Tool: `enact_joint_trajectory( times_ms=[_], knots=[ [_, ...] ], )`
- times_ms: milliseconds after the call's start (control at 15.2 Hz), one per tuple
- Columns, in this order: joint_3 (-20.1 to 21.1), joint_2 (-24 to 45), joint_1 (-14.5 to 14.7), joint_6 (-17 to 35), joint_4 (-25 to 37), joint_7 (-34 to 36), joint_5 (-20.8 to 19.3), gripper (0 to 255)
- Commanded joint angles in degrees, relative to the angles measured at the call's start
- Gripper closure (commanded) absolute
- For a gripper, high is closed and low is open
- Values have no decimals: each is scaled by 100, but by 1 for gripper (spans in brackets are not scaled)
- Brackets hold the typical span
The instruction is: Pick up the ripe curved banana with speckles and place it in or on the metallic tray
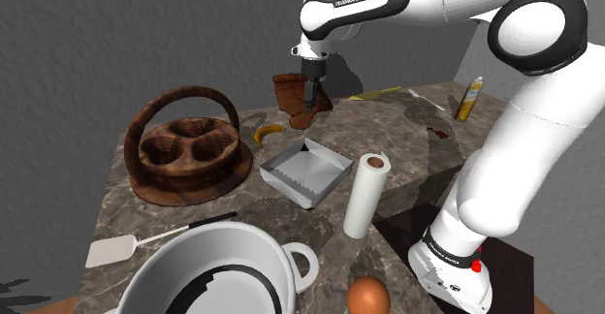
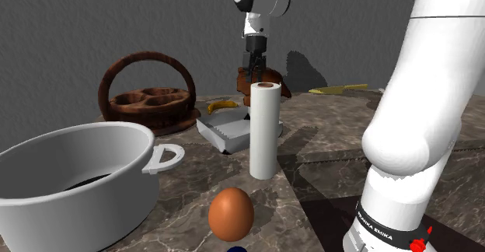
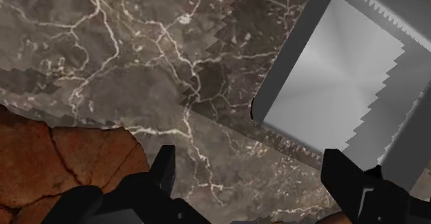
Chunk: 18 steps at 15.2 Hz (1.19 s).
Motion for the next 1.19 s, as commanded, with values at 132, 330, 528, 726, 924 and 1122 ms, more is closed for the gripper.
enact_joint_trajectory(
  times_ms=[132, 330, 528, 726, 924, 1122],
  knots=[
    [0, 995, -22, 8, 878, -427, 139, 0],
    [45, 1734, -60, -61, 1611, -686, 228, 0],
    [113, 2504, -112, -207, 2460, -904, 295, 0],
    [154, 2847, -130, -218, 2789, -987, 317, 0],
    [163, 2837, -107, 15, 2547, -1000, 326, 0],
    [176, 2843, -82, 285, 2283, -1016, 339, 0]
  ],
)
